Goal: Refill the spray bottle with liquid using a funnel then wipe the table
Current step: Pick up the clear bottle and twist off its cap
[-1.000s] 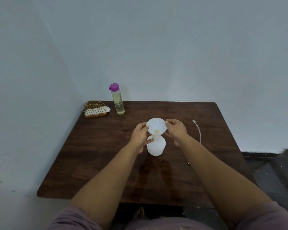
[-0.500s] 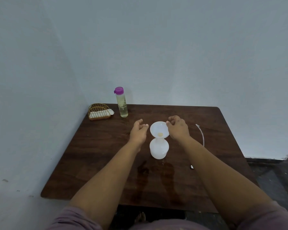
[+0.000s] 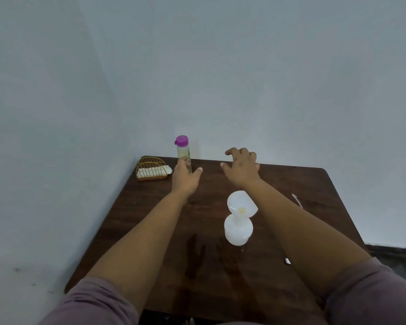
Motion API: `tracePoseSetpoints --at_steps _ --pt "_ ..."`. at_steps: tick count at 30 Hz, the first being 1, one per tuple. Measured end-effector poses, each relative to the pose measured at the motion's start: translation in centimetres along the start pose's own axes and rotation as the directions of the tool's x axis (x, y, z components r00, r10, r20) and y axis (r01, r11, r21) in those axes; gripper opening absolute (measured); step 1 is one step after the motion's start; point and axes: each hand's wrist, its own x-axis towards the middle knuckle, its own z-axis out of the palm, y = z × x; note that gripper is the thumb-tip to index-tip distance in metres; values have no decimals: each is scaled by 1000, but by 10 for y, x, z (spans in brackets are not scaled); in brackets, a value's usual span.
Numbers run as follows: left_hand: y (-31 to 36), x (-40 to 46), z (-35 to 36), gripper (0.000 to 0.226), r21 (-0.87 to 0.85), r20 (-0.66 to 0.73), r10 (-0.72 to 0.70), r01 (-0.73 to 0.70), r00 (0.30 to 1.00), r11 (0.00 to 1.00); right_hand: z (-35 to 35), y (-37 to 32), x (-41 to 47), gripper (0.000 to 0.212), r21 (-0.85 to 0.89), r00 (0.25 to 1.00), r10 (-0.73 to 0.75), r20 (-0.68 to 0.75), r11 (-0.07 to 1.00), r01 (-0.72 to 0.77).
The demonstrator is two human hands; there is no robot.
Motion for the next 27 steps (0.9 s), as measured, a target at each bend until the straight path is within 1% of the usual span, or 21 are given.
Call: tracePoseSetpoints --at_steps 5,9,12,14,16,18,19,20,21,22,23,24,25,27 --pt "-3 47 -22 75 85 -65 18 -12 998 996 13 -30 46 48 -12 997 -57 44 998 58" --pt "-17 89 -36 84 165 -69 -27 38 997 986 33 -57 89 53 -78 990 -90 111 992 99" --pt "-31 118 -40 96 263 -26 -44 49 999 964 55 -78 119 59 -89 975 -110 194 988 129" --pt "-39 136 -39 103 297 22 -70 60 997 953 74 -91 137 64 -77 956 -125 265 986 150" --pt "-46 153 -34 109 292 68 -100 76 993 953 93 -100 153 67 -61 944 -125 306 987 151" --pt "-52 169 -27 114 249 103 -116 87 988 965 110 -105 165 68 -81 942 -120 314 985 153" --pt "-53 176 -23 113 227 127 -118 87 985 970 118 -106 170 68 -102 941 -118 317 982 157" --pt "-55 183 -19 108 210 147 -115 83 982 974 125 -106 175 66 -117 939 -114 323 980 159" --pt "-57 189 -14 96 198 159 -109 77 981 977 132 -106 178 64 -111 936 -109 334 982 154" --pt "-59 193 -10 79 191 155 -103 72 983 979 137 -104 180 61 -80 935 -100 341 988 135" --pt "-63 198 -6 63 178 137 -95 69 986 982 141 -103 181 58 -35 937 -90 339 994 108" --pt "-67 201 -2 52 162 120 -96 76 988 984 143 -101 182 56 0 940 -83 329 996 88" --pt "-70 203 2 47 153 105 -96 79 990 985 145 -100 182 54 14 945 -84 317 996 84" --pt "-74 205 6 44 169 75 -80 67 994 983 143 -100 181 50 -13 948 -93 304 995 102"
